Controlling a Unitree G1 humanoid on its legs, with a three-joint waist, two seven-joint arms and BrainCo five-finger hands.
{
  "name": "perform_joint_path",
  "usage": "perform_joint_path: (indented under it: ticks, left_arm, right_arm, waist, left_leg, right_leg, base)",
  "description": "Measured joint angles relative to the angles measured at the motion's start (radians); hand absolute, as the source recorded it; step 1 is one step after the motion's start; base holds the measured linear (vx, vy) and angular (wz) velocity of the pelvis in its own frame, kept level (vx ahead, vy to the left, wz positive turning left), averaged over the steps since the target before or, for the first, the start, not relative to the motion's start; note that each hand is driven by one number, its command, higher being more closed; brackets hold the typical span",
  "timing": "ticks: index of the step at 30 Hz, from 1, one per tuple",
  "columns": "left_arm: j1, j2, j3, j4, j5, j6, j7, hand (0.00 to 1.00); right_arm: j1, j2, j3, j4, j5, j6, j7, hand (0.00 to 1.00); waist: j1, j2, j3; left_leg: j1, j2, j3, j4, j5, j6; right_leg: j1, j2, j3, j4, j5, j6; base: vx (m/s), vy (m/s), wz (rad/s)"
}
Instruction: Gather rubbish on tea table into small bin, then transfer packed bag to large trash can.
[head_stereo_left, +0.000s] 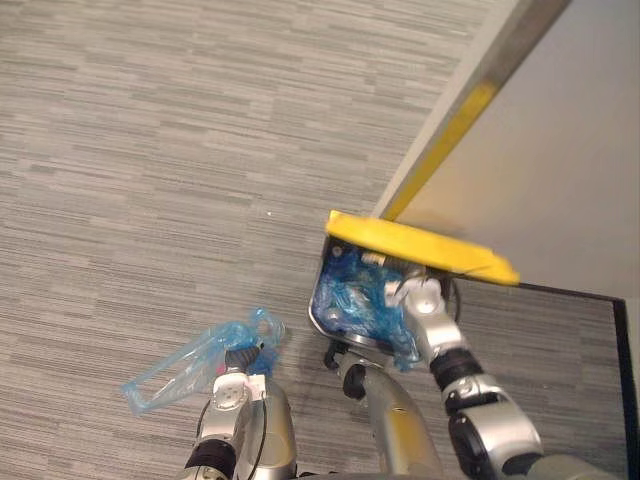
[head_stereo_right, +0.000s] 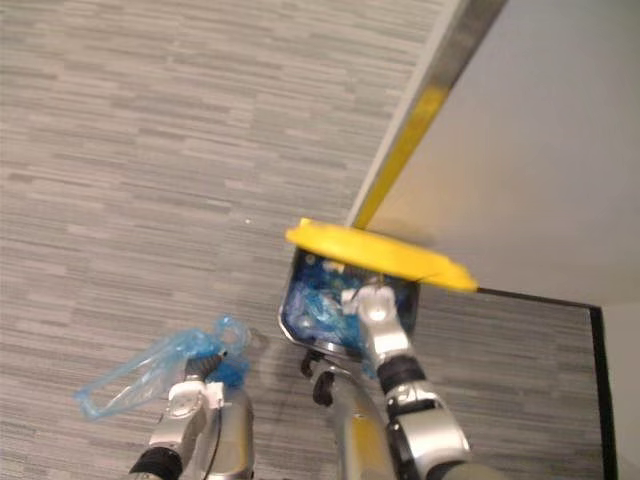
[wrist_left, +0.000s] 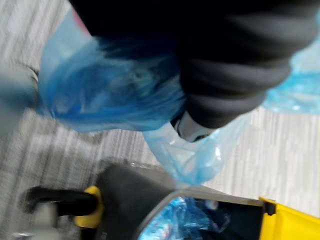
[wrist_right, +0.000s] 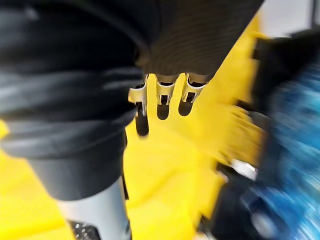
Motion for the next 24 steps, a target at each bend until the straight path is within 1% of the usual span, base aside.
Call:
perform_joint_path:
  ticks: [1, 2, 3, 4, 7, 8, 10, 12, 17, 21, 22, 24]
  left_arm:
    - [0.005, -0.001, -0.008, 0.0, -0.01, -0.003, -0.001, 1.0]
    - [0.011, 0.0, -0.015, -0.003, -0.018, -0.003, -0.001, 1.0]
    - [0.008, 0.006, -0.021, -0.012, -0.024, -0.004, -0.001, 1.0]
    - [0.009, 0.006, -0.025, -0.017, -0.026, -0.007, -0.001, 1.0]
    - [0.023, 0.023, -0.068, -0.038, -0.034, -0.009, -0.002, 1.0]
    - [0.024, 0.033, -0.091, -0.055, -0.034, -0.009, -0.003, 1.0]
    - [0.023, 0.049, -0.128, -0.088, -0.034, -0.011, -0.003, 1.0]
    - [0.022, 0.065, -0.16, -0.134, -0.035, -0.014, -0.004, 1.0]
    - [0.001, 0.082, -0.234, -0.234, -0.055, -0.015, -0.011, 1.0]
    - [-0.007, 0.103, -0.308, -0.361, -0.059, -0.016, -0.028, 1.0]
    - [-0.018, 0.114, -0.333, -0.409, -0.069, -0.023, -0.032, 1.0]
    - [-0.032, 0.119, -0.345, -0.466, -0.075, -0.036, -0.035, 1.0]
  right_arm:
    - [-0.02, -0.001, -0.003, 0.0, 0.013, 0.0, -0.007, 0.0]
    - [-0.037, -0.002, -0.005, 0.003, 0.032, 0.0, -0.013, 0.0]
    - [-0.049, -0.005, -0.005, 0.008, 0.049, 0.0, -0.018, 0.0]
    - [-0.064, -0.006, -0.004, 0.016, 0.059, 0.001, -0.02, 0.0]
    - [-0.102, -0.029, -0.003, 0.046, 0.095, 0.001, -0.021, 0.0]
    - [-0.113, -0.043, -0.003, 0.047, 0.097, 0.001, -0.021, 0.0]
    - [-0.139, -0.066, -0.003, 0.054, 0.098, 0.001, -0.021, 0.0]
    - [-0.18, -0.088, -0.002, 0.088, 0.118, 0.0, -0.02, 0.0]
    - [-0.225, -0.127, 0.005, 0.125, 0.121, 0.0, -0.018, 0.0]
    - [-0.236, -0.142, 0.018, 0.16, 0.13, 0.0, -0.015, 0.0]
    - [-0.236, -0.148, 0.019, 0.16, 0.136, 0.0, -0.013, 0.0]
    - [-0.236, -0.156, 0.025, 0.16, 0.136, 0.0, -0.01, 0.0]
  waist:
    - [0.001, 0.0, 0.0]
    - [-0.001, 0.0, 0.001]
    - [0.0, -0.012, 0.013]
    - [0.001, -0.014, 0.027]
    - [-0.001, -0.012, 0.03]
    - [-0.001, -0.013, 0.03]
    - [-0.001, -0.013, 0.03]
    - [-0.005, -0.013, 0.03]
    - [-0.023, -0.021, 0.049]
    - [-0.041, -0.02, 0.054]
    - [-0.045, -0.02, 0.054]
    - [-0.049, -0.02, 0.056]
  left_leg:
    - [-0.001, -0.019, 0.02, 0.023, -0.001, 0.011]
    - [0.008, -0.038, 0.05, 0.025, -0.016, 0.026]
    - [0.02, -0.047, 0.062, -0.001, -0.026, 0.036]
    - [0.032, -0.048, 0.061, -0.005, -0.024, 0.038]
    - [0.037, -0.048, 0.062, -0.013, -0.018, 0.045]
    - [0.037, -0.05, 0.06, -0.021, -0.014, 0.047]
    - [0.037, -0.058, 0.058, -0.034, -0.005, 0.058]
    - [0.034, -0.067, 0.05, -0.042, 0.001, 0.06]
    - [0.022, -0.072, 0.037, -0.04, 0.013, 0.05]
    - [0.028, -0.072, 0.033, -0.041, 0.015, 0.052]
    - [0.028, -0.073, 0.035, -0.04, 0.015, 0.052]
    - [0.029, -0.077, 0.036, -0.04, 0.015, 0.052]
  right_leg:
    - [0.004, 0.001, -0.023, -0.041, 0.027, 0.012]
    - [0.005, 0.007, -0.029, -0.062, 0.041, 0.014]
    - [0.011, 0.006, -0.03, -0.077, 0.058, 0.014]
    - [0.026, 0.007, -0.03, -0.088, 0.062, 0.017]
    - [0.057, 0.012, -0.031, -0.131, 0.094, 0.023]
    - [0.066, 0.012, -0.03, -0.154, 0.106, 0.036]
    - [0.081, 0.012, -0.026, -0.196, 0.132, 0.039]
    - [0.091, 0.014, -0.025, -0.227, 0.155, 0.042]
    - [0.093, 0.013, -0.027, -0.244, 0.168, 0.053]
    - [0.109, 0.013, -0.032, -0.254, 0.17, 0.056]
    - [0.11, 0.011, -0.031, -0.254, 0.171, 0.057]
    - [0.11, 0.007, -0.03, -0.254, 0.174, 0.062]
  base:
    - [-0.03, -0.002, -0.14]
    - [-0.07, -0.002, -0.03]
    - [-0.07, -0.005, 0.05]
    - [-0.08, -0.008, 0.05]
    - [-0.11, 0.004, -0.01]
    - [-0.11, 0.012, 0.06]
    - [-0.09, 0.01, 0.04]
    - [-0.07, -0.002, 0.0]
    - [-0.05, -0.023, 0.04]
    - [-0.01, -0.011, 0.04]
    - [0.0, 0.0, 0.0]
    - [0.0, 0.0, 0.0]
